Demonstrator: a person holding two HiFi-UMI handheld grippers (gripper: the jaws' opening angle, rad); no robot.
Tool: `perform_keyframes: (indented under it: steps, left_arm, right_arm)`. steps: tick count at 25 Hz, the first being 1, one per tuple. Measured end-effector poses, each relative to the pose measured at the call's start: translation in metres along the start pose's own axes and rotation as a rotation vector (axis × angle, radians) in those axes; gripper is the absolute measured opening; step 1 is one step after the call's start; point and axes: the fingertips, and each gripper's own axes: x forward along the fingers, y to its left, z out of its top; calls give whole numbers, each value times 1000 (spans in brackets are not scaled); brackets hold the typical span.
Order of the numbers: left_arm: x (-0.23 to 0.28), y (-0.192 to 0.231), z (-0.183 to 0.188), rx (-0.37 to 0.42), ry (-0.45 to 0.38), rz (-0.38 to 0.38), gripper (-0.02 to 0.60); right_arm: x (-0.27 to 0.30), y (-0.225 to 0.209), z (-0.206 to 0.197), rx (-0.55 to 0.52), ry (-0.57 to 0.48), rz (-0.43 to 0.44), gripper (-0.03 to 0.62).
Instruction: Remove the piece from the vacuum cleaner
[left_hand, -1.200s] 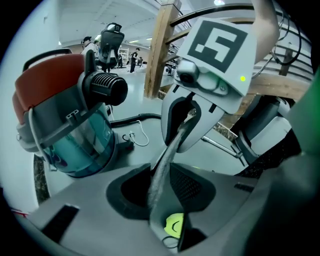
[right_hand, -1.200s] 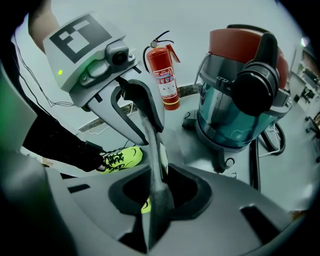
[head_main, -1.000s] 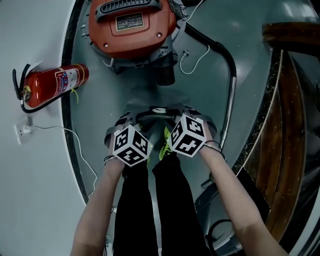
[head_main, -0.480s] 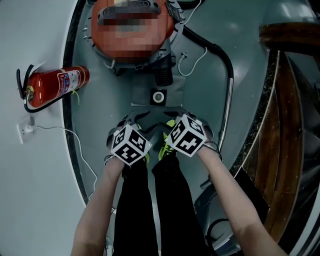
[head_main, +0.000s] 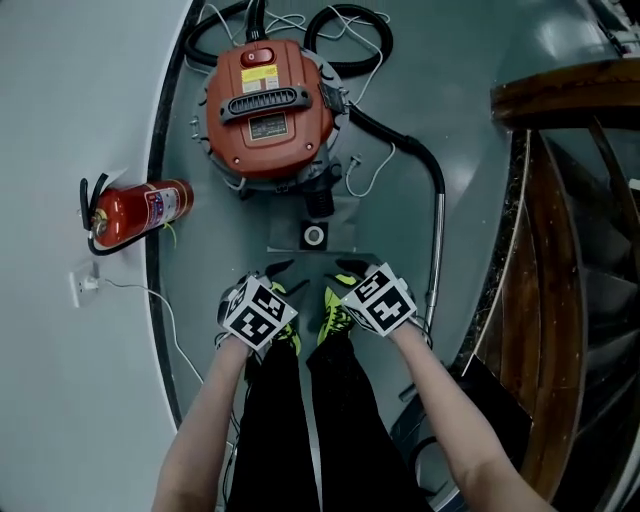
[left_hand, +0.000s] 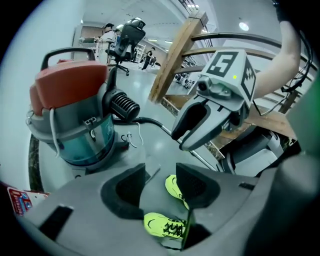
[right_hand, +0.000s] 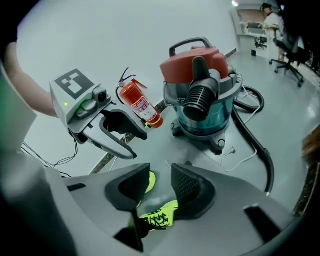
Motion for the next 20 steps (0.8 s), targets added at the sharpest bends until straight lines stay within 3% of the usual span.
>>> perform_keyframes:
  steps: [7, 13, 20]
  left_arm:
    - [-38, -19, 17, -55, -43, -2, 198]
    - [-84, -46, 20, -111, -13, -24, 198]
    - [-139, -52, 63, -132, -70, 24, 198]
  right_arm:
    - [-44, 20, 10, 57, -31, -20, 144]
    - [-90, 55, 14, 79, -3, 0, 144]
    - [-142, 78, 32, 69, -27, -17, 144]
